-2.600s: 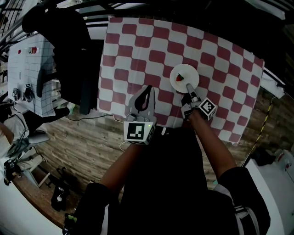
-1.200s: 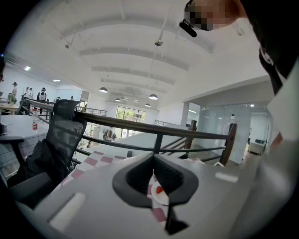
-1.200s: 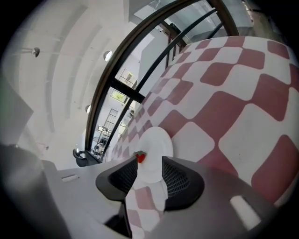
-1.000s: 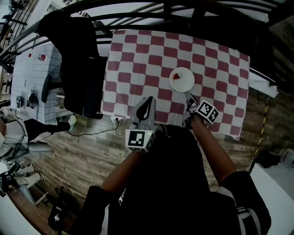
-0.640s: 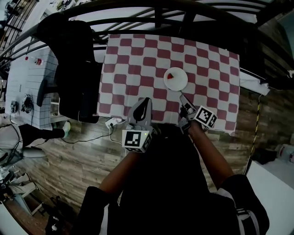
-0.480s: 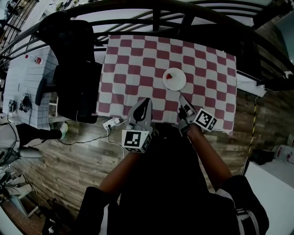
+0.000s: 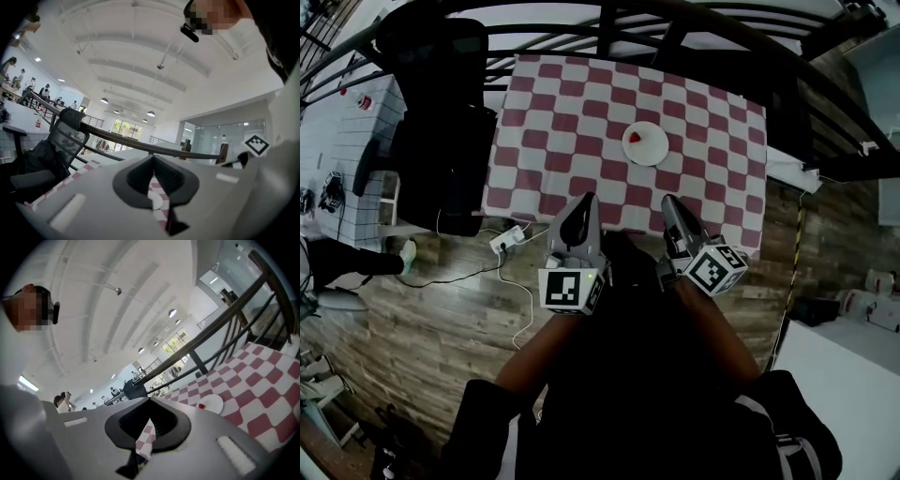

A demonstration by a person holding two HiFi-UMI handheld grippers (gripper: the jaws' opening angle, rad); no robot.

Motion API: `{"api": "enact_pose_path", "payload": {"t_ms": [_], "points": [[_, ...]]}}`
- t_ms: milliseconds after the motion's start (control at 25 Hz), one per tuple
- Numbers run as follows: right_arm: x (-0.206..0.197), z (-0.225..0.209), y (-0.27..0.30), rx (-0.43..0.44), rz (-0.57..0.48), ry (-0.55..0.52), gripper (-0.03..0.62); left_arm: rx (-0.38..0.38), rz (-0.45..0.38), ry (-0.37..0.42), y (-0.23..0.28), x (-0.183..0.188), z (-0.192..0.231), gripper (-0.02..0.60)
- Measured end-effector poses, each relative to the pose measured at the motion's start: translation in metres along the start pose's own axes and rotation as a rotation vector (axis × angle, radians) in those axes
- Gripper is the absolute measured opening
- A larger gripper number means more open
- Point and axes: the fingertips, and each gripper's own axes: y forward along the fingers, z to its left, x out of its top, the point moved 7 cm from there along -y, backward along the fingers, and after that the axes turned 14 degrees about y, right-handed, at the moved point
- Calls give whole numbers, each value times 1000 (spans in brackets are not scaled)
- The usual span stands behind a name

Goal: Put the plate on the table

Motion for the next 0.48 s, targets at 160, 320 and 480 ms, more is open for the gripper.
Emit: {"api": "enact_pose_path", "payload": {"t_ms": [160, 320, 480], "points": [[-3, 21, -27, -37, -84, -125, -2, -33, 0, 15, -13, -1, -24, 9], [-15, 39, -48, -55, -80, -217, -2, -102, 12, 25, -24, -1, -55, 9], [-25, 48, -69, -45, -90, -276, -2, -148, -4, 41, -34, 5, -82, 9]]}}
